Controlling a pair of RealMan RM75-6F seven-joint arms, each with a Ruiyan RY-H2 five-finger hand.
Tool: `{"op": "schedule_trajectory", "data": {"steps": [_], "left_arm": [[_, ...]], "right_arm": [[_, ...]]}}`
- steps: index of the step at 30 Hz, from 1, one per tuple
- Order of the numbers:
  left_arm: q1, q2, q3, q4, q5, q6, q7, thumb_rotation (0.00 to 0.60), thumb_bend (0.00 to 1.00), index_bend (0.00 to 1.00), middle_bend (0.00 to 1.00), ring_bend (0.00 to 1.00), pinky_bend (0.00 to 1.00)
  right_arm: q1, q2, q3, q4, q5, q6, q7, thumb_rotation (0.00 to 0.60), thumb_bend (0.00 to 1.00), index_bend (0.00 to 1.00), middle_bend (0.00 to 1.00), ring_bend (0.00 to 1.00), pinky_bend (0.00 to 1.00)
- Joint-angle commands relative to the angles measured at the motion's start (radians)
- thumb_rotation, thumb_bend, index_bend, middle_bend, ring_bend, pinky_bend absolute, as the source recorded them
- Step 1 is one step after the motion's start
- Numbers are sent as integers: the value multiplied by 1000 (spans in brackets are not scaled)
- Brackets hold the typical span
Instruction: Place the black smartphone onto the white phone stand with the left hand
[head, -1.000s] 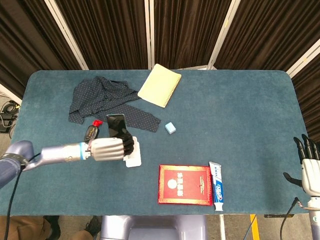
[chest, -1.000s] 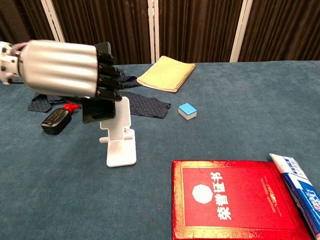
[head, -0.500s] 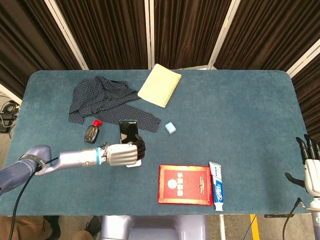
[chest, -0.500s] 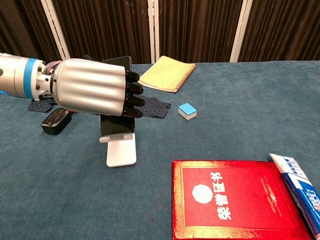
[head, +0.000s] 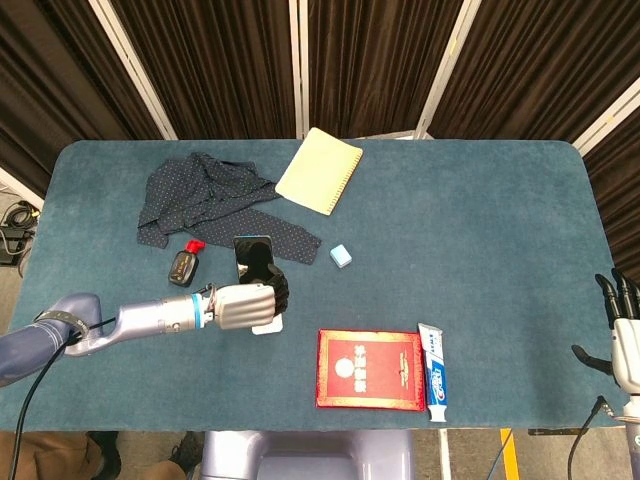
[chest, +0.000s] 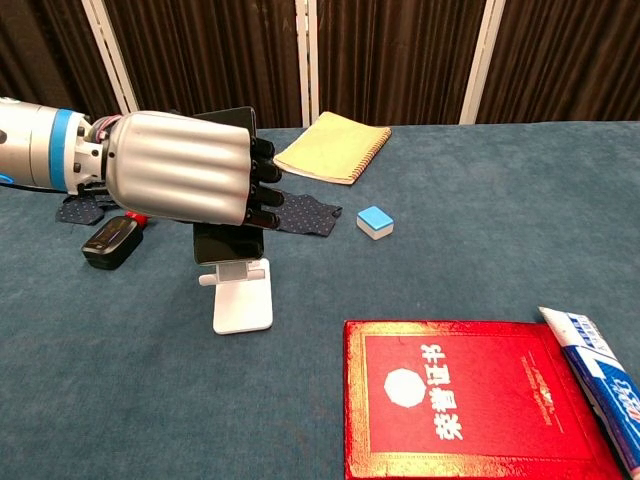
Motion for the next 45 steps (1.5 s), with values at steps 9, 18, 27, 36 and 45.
{"op": "schedule_trajectory", "data": {"steps": [9,18,27,36,45], "left_arm": [[8,5,-7,-38,-26,-40,33,600,0,537,444,429,399],[15,-7,-9,-42,-36,-50,35,600,0,496,443,428,393],[16,-9,-7,-46,-35,-55,40,600,0,491,420,420,349],[18,-7,-9,-46,-32,-58,61,600,0,389,277,272,233],[25,4,-17,-64,-48,-71,83,600,0,339,199,219,216]], "right_arm": [[-1,2,1,1,2,1,7,600,0,0,0,0,0],[-2,4,1,-1,0,2,9,600,0,0,0,0,0],[-3,6,2,-2,0,3,13,600,0,0,0,0,0],[-4,7,2,-2,0,3,15,600,0,0,0,0,0],[-5,9,1,-5,-2,5,18,600,0,0,0,0,0]]}}
